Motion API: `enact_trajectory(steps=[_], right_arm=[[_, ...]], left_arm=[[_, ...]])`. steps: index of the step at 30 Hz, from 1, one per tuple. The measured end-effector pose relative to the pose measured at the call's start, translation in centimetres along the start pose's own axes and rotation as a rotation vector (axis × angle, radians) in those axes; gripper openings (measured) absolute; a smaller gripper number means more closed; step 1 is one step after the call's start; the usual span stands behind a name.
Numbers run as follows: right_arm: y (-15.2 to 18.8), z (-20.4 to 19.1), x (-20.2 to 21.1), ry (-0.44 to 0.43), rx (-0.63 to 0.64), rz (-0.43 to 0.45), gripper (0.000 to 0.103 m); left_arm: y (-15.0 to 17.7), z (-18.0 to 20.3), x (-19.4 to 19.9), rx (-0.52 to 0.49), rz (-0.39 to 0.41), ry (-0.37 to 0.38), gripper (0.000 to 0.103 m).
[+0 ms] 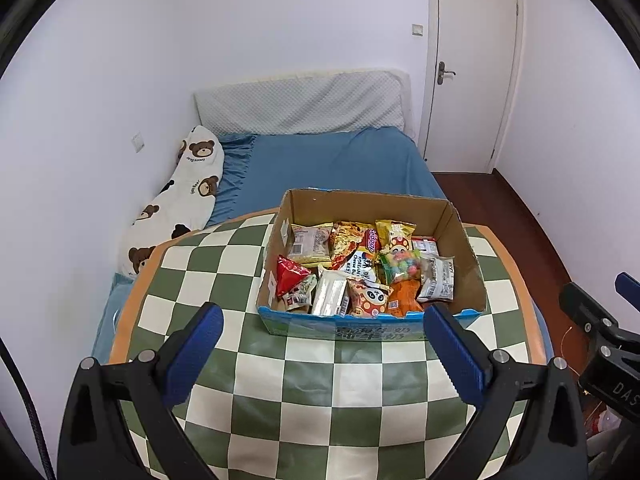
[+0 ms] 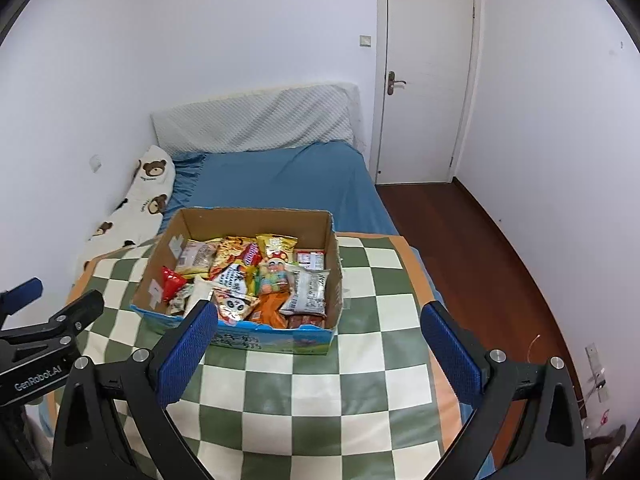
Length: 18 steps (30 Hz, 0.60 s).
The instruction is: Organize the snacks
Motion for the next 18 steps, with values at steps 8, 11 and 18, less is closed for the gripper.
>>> enact_trajectory(steps=[8,11,18], right_arm=[[0.1,-0.1,-1.0,0.009,-0.007,-0.012,0.103],[0.1,-0.2,-1.0,0.010,-0.007,-0.010,0.103],[0.3,-0.5,-1.2,0.003,-0.010,-0.017,0.103]], left_arm=[[0.1,0.2,-0.6,-0.005,-0.012,0.006,0.103],[0.1,0.1,-0.7,-0.002,-0.014,0.009,0.103],[0.1,0.2,-0.7,-0.003,-0.012,0.015,0.103]])
Point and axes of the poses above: each gripper's, at about its wrist camera, not at the fingertips, and x roughly against the way its jaws point, z to its right, y to its underside, the point moved 4 cm from there along -x, roughly the way its jaws point
